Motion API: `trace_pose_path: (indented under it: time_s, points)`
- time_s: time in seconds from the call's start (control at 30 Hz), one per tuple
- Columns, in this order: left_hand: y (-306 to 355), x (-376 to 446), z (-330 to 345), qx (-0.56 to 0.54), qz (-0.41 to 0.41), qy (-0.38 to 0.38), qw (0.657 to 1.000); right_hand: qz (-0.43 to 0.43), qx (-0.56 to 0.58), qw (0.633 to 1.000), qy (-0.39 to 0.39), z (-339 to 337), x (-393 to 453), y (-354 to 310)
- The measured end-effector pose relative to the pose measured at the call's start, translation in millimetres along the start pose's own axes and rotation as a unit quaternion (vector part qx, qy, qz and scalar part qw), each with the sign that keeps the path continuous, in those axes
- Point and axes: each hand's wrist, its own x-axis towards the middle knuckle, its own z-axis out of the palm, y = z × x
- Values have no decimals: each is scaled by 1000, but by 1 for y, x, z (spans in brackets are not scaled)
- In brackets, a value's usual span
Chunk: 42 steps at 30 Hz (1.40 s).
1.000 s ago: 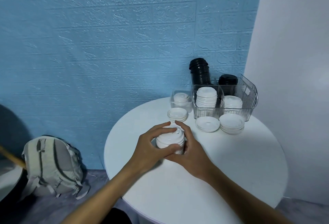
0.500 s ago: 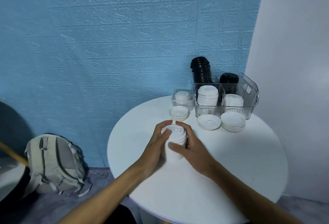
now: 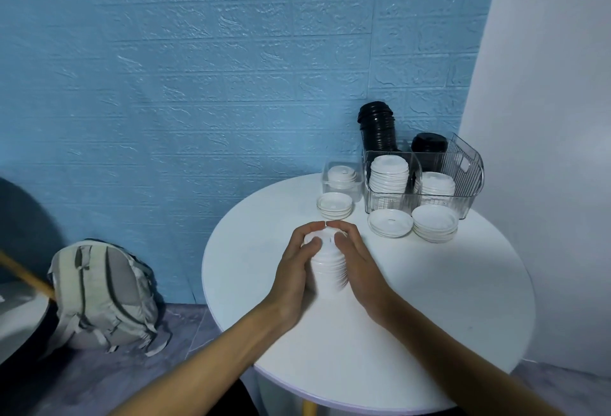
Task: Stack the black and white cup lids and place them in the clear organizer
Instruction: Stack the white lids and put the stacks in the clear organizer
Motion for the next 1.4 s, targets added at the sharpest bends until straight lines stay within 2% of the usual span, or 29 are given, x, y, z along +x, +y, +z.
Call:
trace_pose_path:
  time_s: [0.2, 0.4, 0.53, 0.73, 1.0, 1.23, 1.4]
  points:
    - [-2, 2, 1, -1, 2, 19, 1000, 7, 15, 1000, 6, 2, 3, 1]
    - [-7, 12, 21, 55, 65, 152, 985, 50, 99, 987, 115, 20, 10, -5]
    - [-11, 13, 26, 66, 98, 189, 975, 28, 87, 983, 158, 28, 10, -3]
    - [-14, 16, 23, 83, 121, 192, 970, -12, 45, 990, 133, 21, 8, -2]
    - [-16, 15, 25, 95, 122, 195, 969, 19, 63, 990, 124, 22, 7, -6]
    - [-6, 20, 1, 120, 86, 133, 980, 58, -30, 998, 6, 13, 9, -12]
    - [-4, 16, 1, 120, 84, 118, 982, 99, -38, 994, -15, 0, 26, -15]
